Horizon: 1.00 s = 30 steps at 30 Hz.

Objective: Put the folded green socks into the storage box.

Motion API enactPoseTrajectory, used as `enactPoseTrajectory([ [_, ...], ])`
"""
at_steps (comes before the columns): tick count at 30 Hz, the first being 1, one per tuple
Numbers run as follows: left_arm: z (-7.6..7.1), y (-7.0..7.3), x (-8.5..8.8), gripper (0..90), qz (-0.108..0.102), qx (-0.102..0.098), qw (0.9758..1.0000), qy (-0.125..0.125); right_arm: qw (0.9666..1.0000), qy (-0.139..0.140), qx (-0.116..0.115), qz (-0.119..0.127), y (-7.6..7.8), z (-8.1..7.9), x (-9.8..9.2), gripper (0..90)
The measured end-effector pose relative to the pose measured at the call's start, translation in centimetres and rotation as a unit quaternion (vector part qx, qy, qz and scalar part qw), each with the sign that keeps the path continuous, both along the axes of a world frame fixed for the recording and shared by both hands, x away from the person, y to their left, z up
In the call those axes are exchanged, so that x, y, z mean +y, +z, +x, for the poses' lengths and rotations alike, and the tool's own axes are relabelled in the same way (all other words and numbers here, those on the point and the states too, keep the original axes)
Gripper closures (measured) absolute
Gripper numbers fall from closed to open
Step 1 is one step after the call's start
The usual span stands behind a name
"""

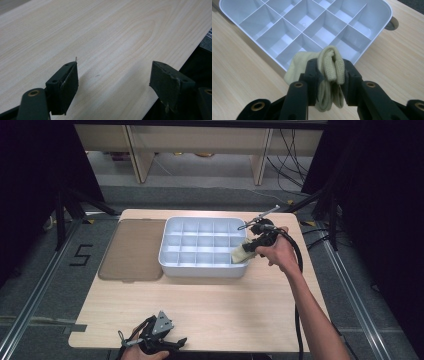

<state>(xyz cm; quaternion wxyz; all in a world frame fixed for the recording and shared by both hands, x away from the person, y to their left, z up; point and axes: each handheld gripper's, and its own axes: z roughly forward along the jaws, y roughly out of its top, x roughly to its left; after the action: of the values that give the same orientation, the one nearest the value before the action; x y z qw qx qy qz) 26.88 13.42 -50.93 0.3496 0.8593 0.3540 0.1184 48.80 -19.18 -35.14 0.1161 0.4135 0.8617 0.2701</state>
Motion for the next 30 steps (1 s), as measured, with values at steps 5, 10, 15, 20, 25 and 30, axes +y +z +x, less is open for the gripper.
enactPoseTrajectory([
  [5,0.0,0.0,0.0,22.1,0.005,-0.001,1.0,0.0,0.9999,-0.002,0.005,-0.01,-0.5,0.6,0.3,70.4],
  [10,0.0,-0.1,-0.1,22.1,0.001,-0.003,1.0,-0.001,0.9998,-0.005,0.007,-0.017,-0.9,1.1,0.7,70.4],
  [15,0.1,-0.1,0.0,22.1,0.006,-0.006,0.9999,-0.006,0.9994,-0.005,0.013,-0.033,-1.6,1.7,1.2,70.4],
  [20,0.1,-0.1,0.0,22.1,0.0,-0.001,1.0,0.001,0.9985,-0.011,0.025,-0.049,-2.5,2.4,1.7,70.3],
  [25,0.0,-0.1,0.0,22.1,-0.002,0.002,1.0,0.0,0.9977,-0.005,0.027,-0.062,-3.0,2.6,2.1,70.4],
  [30,0.0,-0.1,0.0,22.1,-0.002,-0.001,1.0,0.002,0.9959,-0.009,0.023,-0.087,-3.5,2.8,2.6,70.3],
])
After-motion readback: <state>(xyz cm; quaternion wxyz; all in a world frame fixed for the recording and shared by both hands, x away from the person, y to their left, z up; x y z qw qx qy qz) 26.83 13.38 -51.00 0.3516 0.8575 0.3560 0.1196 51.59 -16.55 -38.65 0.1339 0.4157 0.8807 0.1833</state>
